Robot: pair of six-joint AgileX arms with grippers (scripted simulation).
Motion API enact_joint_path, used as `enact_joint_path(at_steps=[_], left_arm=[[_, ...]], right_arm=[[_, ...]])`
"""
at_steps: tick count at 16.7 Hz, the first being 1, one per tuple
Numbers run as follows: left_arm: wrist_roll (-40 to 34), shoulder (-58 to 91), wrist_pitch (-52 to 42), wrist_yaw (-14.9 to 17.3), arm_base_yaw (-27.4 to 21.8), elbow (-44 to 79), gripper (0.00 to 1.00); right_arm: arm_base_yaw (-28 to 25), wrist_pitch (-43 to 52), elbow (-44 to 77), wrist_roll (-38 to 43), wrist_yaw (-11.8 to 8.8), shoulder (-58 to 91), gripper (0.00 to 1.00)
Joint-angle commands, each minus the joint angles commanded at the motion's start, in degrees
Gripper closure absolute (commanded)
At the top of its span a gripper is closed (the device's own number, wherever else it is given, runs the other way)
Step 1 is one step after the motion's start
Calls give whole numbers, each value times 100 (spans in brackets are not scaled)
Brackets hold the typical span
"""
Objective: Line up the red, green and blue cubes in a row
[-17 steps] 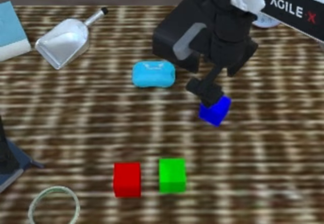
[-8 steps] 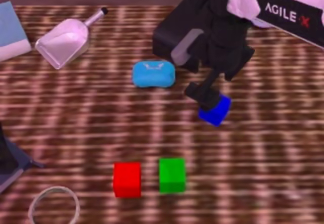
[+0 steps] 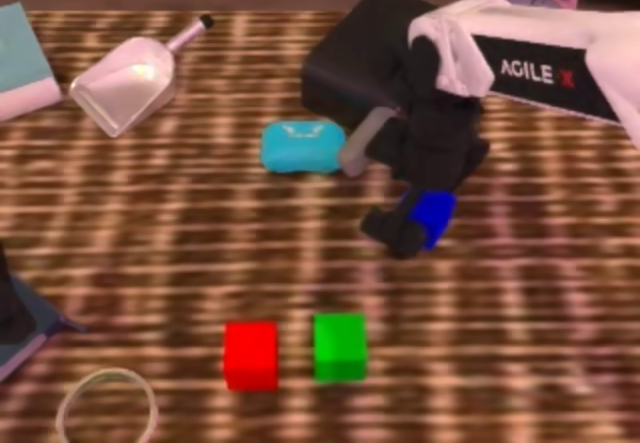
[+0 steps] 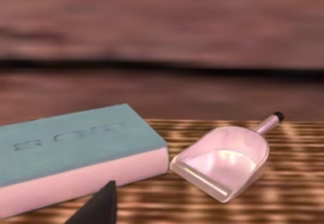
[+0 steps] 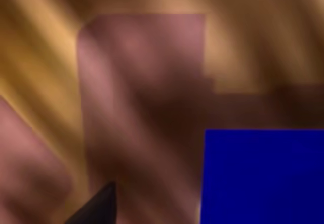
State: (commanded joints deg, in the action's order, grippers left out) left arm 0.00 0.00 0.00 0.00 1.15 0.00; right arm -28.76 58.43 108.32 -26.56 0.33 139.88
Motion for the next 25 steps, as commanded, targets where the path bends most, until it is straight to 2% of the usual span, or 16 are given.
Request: enact_joint_path(at_steps=[2, 15, 25], left_arm=[[0, 0, 0, 0, 0, 0, 0], [0, 0, 0, 0, 0, 0, 0], [0, 0, 0, 0, 0, 0, 0]], right_arm=[[0, 0, 0, 0, 0, 0, 0], [0, 0, 0, 0, 0, 0, 98], [11, 36, 20, 7, -3, -40, 100]])
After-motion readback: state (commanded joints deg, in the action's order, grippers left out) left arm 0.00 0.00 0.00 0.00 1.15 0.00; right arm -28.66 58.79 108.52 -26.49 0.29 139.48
